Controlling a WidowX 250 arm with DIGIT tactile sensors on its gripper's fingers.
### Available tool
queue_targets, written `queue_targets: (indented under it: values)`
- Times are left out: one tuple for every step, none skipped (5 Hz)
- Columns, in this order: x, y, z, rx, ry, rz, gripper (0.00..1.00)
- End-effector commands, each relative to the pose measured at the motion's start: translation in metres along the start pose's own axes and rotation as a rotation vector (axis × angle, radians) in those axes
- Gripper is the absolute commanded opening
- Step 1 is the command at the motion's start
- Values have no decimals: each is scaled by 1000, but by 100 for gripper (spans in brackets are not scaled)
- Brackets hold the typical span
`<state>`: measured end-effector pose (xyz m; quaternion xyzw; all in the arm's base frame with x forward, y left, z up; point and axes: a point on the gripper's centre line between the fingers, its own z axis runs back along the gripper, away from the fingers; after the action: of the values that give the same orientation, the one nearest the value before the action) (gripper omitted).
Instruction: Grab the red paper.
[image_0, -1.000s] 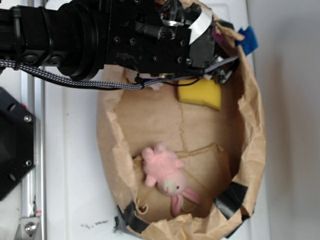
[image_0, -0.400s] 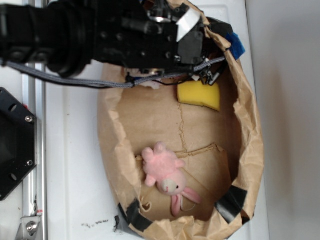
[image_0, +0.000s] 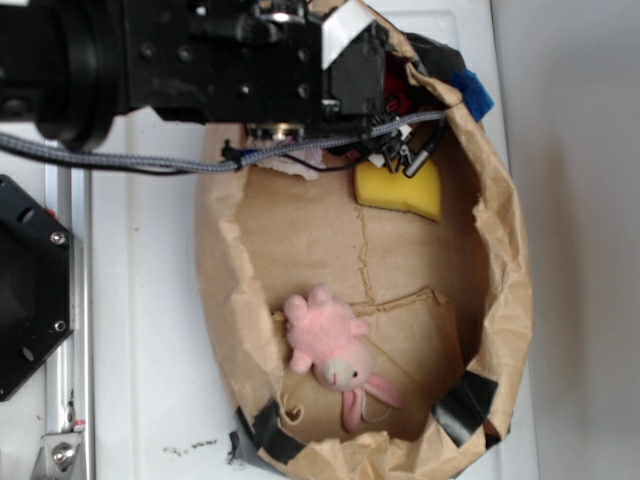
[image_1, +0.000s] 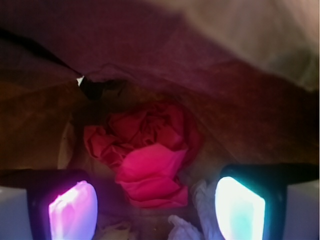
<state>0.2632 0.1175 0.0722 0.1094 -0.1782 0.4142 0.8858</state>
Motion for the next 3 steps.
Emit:
queue_targets:
  values:
    - [15,5,-13,64,-64,38,100]
    - [14,2,-16,66,-69,42,100]
    - [16,-2,-16,54,-67,55,92]
